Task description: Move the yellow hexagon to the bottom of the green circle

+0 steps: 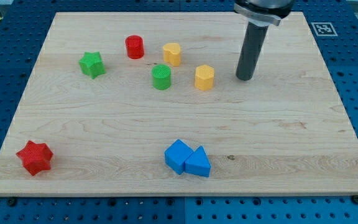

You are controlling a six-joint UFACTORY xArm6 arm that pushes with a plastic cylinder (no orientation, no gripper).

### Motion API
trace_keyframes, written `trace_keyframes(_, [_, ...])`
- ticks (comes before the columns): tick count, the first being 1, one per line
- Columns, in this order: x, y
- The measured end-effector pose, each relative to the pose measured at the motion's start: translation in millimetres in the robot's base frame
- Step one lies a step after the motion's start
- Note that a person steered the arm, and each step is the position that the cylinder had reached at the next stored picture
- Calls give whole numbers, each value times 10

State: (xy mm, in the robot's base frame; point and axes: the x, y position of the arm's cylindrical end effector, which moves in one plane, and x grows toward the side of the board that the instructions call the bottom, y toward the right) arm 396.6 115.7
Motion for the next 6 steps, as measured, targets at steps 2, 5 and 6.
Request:
trace_keyframes(2, [0,-548])
trace_keyframes(5, [287,-973])
trace_keyframes(6, [418,-1072])
